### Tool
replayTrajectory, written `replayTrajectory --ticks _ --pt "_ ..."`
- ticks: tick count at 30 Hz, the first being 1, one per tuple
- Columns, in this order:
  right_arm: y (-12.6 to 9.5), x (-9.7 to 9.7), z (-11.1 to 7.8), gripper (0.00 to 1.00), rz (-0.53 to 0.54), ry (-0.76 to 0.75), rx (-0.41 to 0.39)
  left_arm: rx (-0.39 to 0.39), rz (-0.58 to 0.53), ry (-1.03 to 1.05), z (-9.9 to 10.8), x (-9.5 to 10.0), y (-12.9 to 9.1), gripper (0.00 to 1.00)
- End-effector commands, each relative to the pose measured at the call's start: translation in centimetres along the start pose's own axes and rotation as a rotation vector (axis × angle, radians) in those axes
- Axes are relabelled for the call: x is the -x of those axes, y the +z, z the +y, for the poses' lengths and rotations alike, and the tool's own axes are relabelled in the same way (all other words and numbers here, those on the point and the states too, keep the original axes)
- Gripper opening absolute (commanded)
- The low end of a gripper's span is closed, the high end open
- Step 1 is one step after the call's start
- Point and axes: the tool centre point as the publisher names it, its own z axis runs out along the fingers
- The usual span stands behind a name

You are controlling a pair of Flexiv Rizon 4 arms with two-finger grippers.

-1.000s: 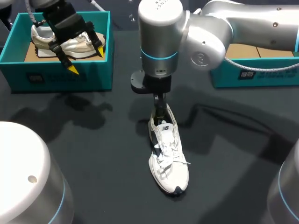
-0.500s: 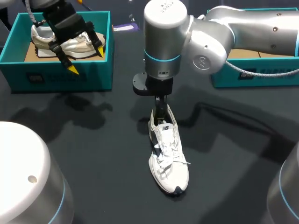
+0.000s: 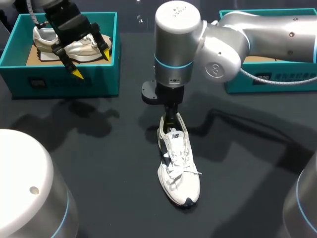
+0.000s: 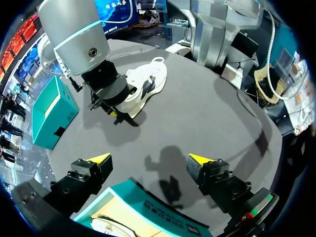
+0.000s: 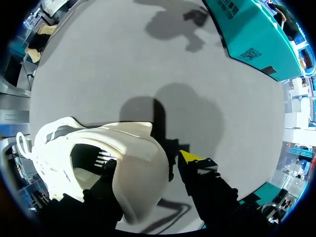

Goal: Take the shoe out of the shoebox, open the shoe tongue, remove and reinsert the insole, then place the shoe into the shoebox

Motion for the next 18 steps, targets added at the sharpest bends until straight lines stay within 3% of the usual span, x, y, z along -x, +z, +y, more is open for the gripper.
replayTrajectory --ticks 1,5,14,18 --pt "0.2 -0.1 -0.1 0.33 0.001 -0.001 0.006 0.002 0.0 0.001 0.0 -0.1 0.0 1.0" --pt "0.2 -0.3 -0.2 0.0 -0.001 0.0 0.005 0.002 0.0 0.001 0.0 -0.1 0.0 1.0" --pt "-0.5 -0.4 -0.3 0.0 -0.013 0.003 -0.002 0.002 0.0 0.001 0.0 -0.1 0.0 1.0" --pt "-2.3 -0.1 -0.6 0.0 -0.025 -0.004 -0.016 0.002 0.0 0.001 0.0 -0.1 0.0 1.0"
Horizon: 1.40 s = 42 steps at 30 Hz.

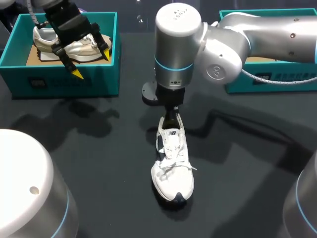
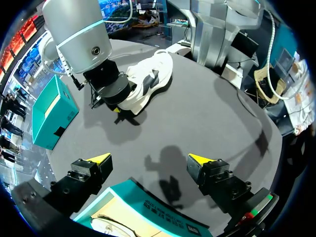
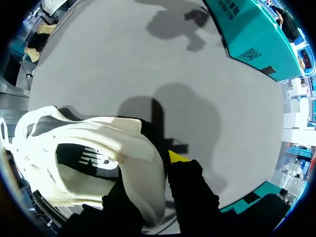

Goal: Take the shoe out of the shoebox, open the shoe tongue, remove and reinsert the insole, then place the shoe into the shoebox

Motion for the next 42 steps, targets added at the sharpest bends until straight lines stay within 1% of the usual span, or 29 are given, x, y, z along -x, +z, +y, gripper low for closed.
replayTrajectory --ticks 1,5,7,9,14,16,17,32,36,40,42 --pt "-2.6 0.2 -0.5 0.0 -0.01 -0.003 -0.017 0.002 0.0 0.001 0.0 -0.1 0.0 1.0" --pt "-5.1 0.8 -1.2 0.0 -0.025 -0.005 -0.03 0.002 0.0 0.001 0.0 -0.1 0.0 1.0" --pt "-6.5 1.2 -1.5 0.0 -0.02 -0.006 -0.052 0.002 0.0 0.001 0.0 -0.1 0.0 1.0" --pt "-8.0 1.5 -1.8 0.0 -0.024 -0.014 -0.077 0.002 0.0 0.001 0.0 -0.1 0.0 1.0" --pt "-12.0 2.3 -2.9 0.0 -0.066 -0.047 -0.089 0.002 0.0 0.001 0.0 -0.1 0.0 1.0" --pt "-13.3 2.7 -3.3 0.0 -0.054 -0.017 -0.098 0.002 0.0 0.001 0.0 -0.1 0.0 1.0" --pt "-13.7 2.8 -3.3 0.0 -0.041 0.001 -0.106 0.002 0.0 0.001 0.0 -0.1 0.0 1.0" --pt "-13.7 2.8 -3.3 0.0 -0.041 0.001 -0.106 0.002 0.0 0.001 0.0 -0.1 0.0 1.0" --pt "-16.3 3.2 -5.4 0.0 -0.06 0.057 -0.128 0.002 0.0 0.001 0.0 -0.1 0.0 1.0" --pt "-18.8 4.4 -8.2 0.0 -0.075 0.065 -0.156 0.002 0.0 0.001 0.0 -0.1 0.0 1.0" --pt "-19.8 5.0 -9.5 0.0 -0.087 0.057 -0.157 0.002 0.0 0.001 0.0 -0.1 0.0 1.0"
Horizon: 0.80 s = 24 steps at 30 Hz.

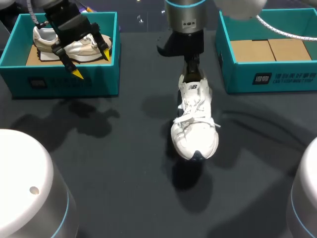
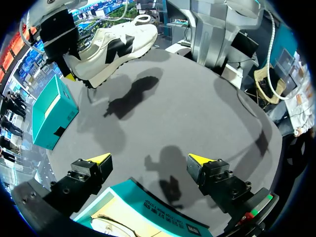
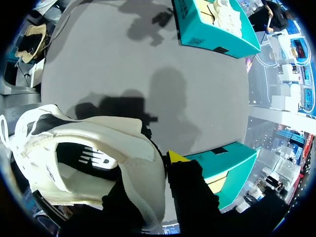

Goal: Take the shoe out of the shoebox, open the shoe tongue, remove and reinsert the insole, then place the shoe into the shoebox

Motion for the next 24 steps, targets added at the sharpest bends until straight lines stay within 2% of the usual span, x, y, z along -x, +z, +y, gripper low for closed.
replayTrajectory --ticks 1,10,14,24 --pt "-2.8 1.3 -4.1 0.0 -0.012 -0.013 0.012 0.002 0.0 0.001 0.0 -0.1 0.0 1.0" --pt "-4.7 6.3 -10.7 0.0 -0.034 -0.046 -0.03 0.002 0.0 0.001 0.0 -0.1 0.0 1.0" --pt "-4.7 8.5 -14.0 0.0 -0.062 -0.022 -0.016 0.002 0.0 0.001 0.0 -0.1 0.0 1.0" --pt "-4.7 8.5 -14.0 0.0 -0.062 -0.022 -0.016 0.002 0.0 0.001 0.0 -0.1 0.0 1.0"
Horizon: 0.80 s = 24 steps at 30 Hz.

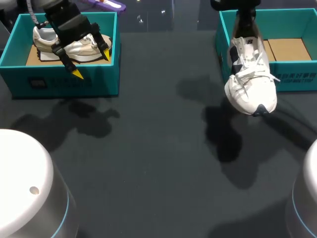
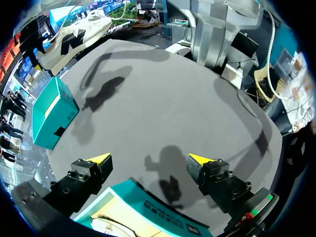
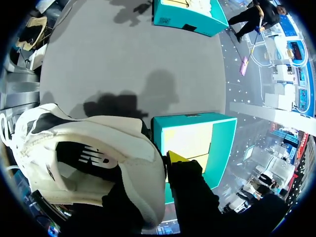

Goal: Take the shoe out of the shoebox, open the shoe tongue, remove and reinsert the insole, then place the shoe into the shoebox

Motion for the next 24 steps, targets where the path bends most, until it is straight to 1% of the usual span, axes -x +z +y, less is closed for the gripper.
replayTrajectory --ticks 1,5,10,14,16,19,20,22,24 --pt "-0.1 -0.2 -0.3 0.0 -0.003 -0.002 0.005 0.002 0.0 0.001 0.0 -0.1 0.0 1.0" --pt "-0.1 -0.2 -0.3 0.0 -0.003 -0.002 0.005 0.002 0.0 0.001 0.0 -0.1 0.0 1.0" --pt "-0.6 1.9 -5.6 0.0 -0.023 0.009 -0.02 0.002 0.0 0.001 0.0 -0.1 0.0 1.0" --pt "-0.6 3.8 -10.0 0.0 -0.041 0.002 0.008 0.002 0.0 0.001 0.0 -0.1 0.0 1.0" --pt "-0.4 4.8 -11.9 0.0 -0.035 -0.009 0.013 0.002 0.0 0.001 0.0 -0.1 0.0 1.0" --pt "0.1 6.2 -14.4 0.0 -0.036 -0.02 0.011 0.002 0.0 0.001 0.0 -0.1 0.0 1.0" --pt "0.4 6.6 -15.3 0.0 -0.05 -0.015 0.021 0.002 0.0 0.001 0.0 -0.1 0.0 1.0" --pt "0.9 7.6 -16.7 0.0 -0.054 -0.013 0.044 0.002 0.0 0.001 0.0 -0.1 0.0 1.0" --pt "1.3 8.7 -17.8 0.0 -0.058 -0.013 0.049 0.002 0.0 0.001 0.0 -0.1 0.0 1.0"
